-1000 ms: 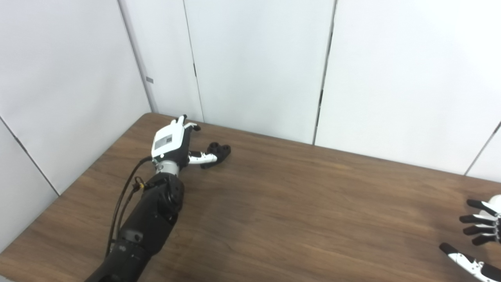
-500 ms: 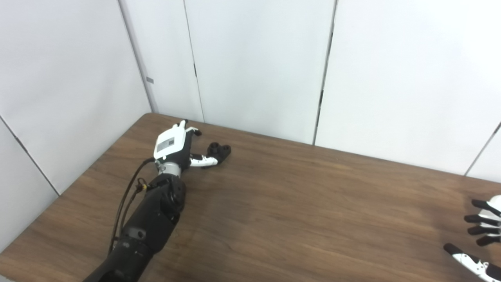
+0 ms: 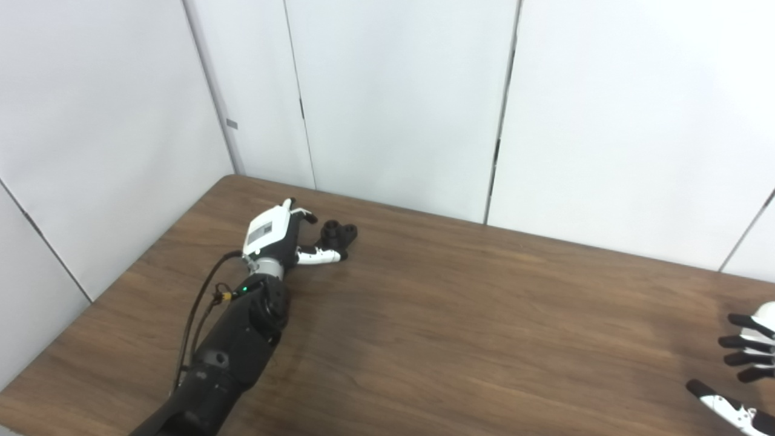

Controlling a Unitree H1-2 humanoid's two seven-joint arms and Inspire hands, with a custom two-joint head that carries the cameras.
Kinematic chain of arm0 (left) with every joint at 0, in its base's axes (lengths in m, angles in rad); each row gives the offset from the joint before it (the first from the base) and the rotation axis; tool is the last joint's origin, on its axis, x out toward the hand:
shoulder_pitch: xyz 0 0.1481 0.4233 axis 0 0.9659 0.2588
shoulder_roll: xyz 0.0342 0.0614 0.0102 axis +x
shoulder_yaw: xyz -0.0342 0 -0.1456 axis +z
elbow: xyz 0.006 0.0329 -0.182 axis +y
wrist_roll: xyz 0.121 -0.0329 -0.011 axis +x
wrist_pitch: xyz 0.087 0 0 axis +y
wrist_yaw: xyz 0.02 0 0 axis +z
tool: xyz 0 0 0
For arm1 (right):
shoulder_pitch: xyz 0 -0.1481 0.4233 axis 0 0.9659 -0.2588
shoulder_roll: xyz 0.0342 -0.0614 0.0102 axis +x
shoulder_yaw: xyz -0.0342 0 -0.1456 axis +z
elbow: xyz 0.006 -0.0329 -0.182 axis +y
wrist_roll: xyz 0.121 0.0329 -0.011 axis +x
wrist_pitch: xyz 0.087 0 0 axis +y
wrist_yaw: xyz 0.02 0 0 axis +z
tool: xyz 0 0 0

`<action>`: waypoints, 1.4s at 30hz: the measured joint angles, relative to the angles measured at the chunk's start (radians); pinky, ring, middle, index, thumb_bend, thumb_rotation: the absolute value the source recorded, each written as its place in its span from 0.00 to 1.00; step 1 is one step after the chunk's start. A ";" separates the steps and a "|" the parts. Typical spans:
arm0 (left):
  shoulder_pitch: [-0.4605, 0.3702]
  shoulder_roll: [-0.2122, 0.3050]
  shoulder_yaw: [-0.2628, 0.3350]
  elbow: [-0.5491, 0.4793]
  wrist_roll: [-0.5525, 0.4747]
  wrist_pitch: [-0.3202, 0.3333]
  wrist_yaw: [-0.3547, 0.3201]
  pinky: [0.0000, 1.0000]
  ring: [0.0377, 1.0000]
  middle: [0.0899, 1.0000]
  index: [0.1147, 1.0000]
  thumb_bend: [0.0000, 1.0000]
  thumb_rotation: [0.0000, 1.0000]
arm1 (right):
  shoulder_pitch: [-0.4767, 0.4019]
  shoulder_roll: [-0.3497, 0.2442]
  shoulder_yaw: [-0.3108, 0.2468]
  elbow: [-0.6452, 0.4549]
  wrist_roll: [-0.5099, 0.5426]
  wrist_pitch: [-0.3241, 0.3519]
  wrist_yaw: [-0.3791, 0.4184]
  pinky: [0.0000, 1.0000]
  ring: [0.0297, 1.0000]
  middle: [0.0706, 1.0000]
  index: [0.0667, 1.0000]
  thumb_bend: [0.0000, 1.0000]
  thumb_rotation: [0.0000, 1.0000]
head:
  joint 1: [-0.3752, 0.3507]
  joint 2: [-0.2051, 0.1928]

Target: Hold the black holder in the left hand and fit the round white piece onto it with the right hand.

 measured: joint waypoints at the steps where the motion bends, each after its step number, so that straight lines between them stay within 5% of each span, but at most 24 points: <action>1: -0.004 0.000 -0.004 0.009 -0.001 0.000 0.002 0.96 1.00 1.00 0.71 1.00 0.43 | 0.002 0.000 0.000 -0.004 0.000 0.001 0.000 0.44 0.54 0.59 0.71 0.54 0.00 | -0.005 0.000; 10: -0.032 0.000 -0.010 0.074 -0.030 -0.013 0.026 1.00 1.00 1.00 0.71 1.00 0.37 | 0.010 0.000 -0.003 -0.009 0.001 0.000 0.000 0.43 0.53 0.59 0.71 0.54 0.00 | -0.015 0.002; 24: -0.056 0.003 -0.032 0.138 -0.032 -0.040 0.052 0.99 1.00 0.99 0.68 0.95 0.42 | 0.028 -0.001 -0.012 -0.028 0.001 0.000 0.000 0.42 0.52 0.58 0.71 0.54 0.00 | -0.015 0.009; 36: -0.071 0.021 -0.045 0.181 -0.068 -0.102 0.074 0.97 0.91 0.75 0.33 0.88 0.33 | 0.030 -0.011 -0.028 -0.028 0.008 0.000 0.000 0.43 0.52 0.58 0.71 0.54 0.00 | -0.011 0.026; 42: -0.068 0.030 -0.065 0.171 -0.066 -0.101 0.068 0.94 0.89 0.74 0.30 0.88 0.28 | 0.030 -0.012 -0.027 -0.028 0.008 0.000 0.000 0.43 0.53 0.58 0.71 0.54 0.00 | -0.008 0.028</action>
